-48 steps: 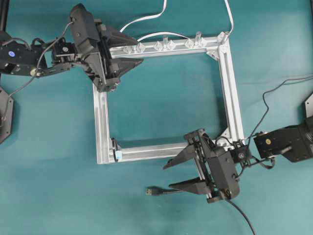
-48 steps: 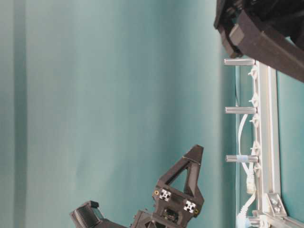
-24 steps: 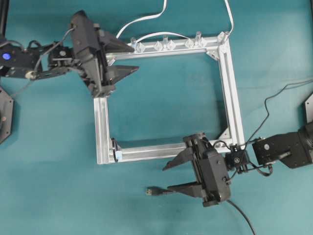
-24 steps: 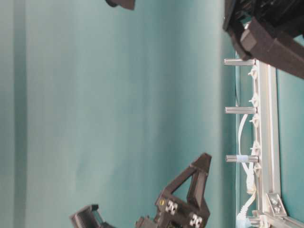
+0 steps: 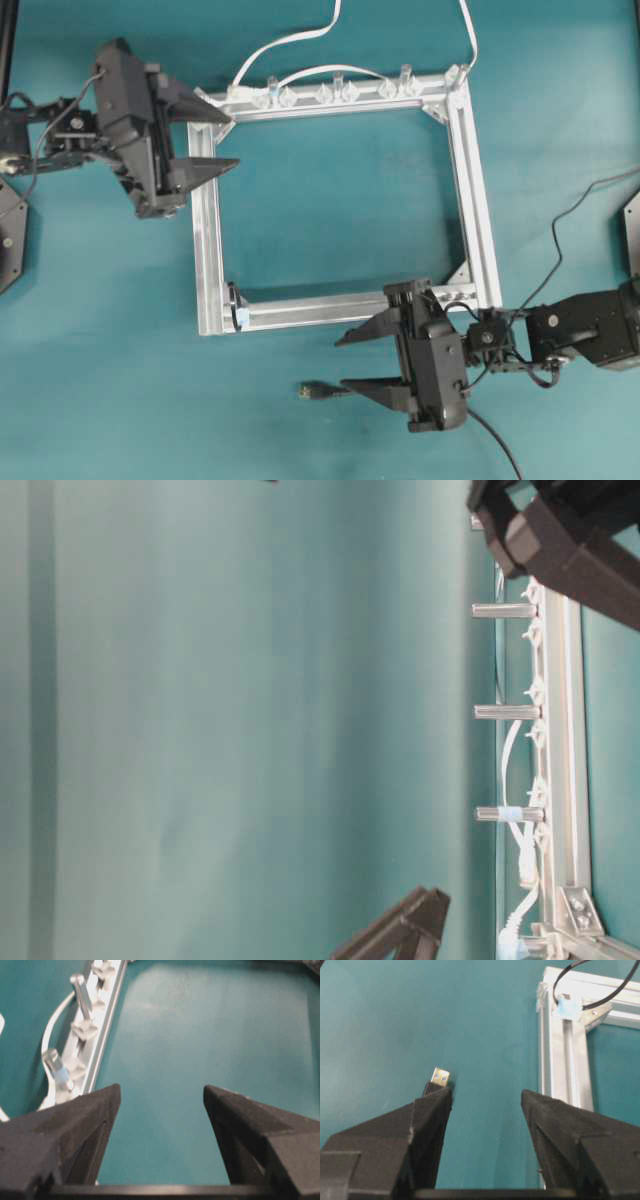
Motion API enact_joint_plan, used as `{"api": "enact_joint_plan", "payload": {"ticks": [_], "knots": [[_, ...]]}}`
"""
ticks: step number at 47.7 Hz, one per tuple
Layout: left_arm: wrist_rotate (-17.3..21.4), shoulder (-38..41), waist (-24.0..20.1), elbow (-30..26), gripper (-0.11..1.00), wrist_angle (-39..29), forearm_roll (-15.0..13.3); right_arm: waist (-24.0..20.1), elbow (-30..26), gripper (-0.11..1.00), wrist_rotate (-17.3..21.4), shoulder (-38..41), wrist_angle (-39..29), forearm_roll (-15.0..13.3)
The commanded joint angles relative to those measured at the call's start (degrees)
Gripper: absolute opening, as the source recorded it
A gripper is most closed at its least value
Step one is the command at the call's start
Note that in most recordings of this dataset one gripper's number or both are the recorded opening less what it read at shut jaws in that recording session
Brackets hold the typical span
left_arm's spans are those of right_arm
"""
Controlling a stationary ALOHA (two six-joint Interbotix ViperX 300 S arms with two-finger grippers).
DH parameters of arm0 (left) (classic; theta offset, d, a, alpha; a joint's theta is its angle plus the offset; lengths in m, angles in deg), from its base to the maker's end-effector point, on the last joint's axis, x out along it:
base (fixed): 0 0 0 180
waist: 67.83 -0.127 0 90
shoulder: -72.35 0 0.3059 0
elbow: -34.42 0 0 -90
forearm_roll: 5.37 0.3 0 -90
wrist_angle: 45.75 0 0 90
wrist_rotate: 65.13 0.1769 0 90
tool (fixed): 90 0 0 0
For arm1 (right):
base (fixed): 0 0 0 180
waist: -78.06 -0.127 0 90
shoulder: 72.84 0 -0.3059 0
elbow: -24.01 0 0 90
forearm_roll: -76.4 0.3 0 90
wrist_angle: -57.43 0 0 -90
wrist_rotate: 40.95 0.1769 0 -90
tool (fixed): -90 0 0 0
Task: Insert the wire through the string loop located on the left side.
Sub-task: 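Move the left gripper away from the frame toward the left side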
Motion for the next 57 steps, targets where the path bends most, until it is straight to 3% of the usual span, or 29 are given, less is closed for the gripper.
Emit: {"api": "enact_joint_plan", "payload": {"ticks": [1,7,13,35,57], "knots": [[0.26,-2.37,0.18,0.44,0.77,-0.35,0.09,-1.41,-1.67,0.63,-2.2,-0.53,1.41,4.13],[0.18,-3.87,0.53,1.67,0.77,-1.14,0.18,-3.16,-2.46,0.63,-3.69,0.79,2.46,7.65],[0.18,-5.01,1.23,2.29,0.77,-2.72,0.09,-3.87,-2.72,0.63,-3.69,1.41,2.64,8.96],[0.0,-5.19,5.19,3.34,0.77,-4.13,0.0,-3.87,-3.08,0.63,-3.87,1.93,2.81,9.23],[-2.55,-2.9,11.07,5.01,0.77,-4.92,0.0,-4.31,-4.75,0.63,-3.87,4.48,2.46,9.23]]}}
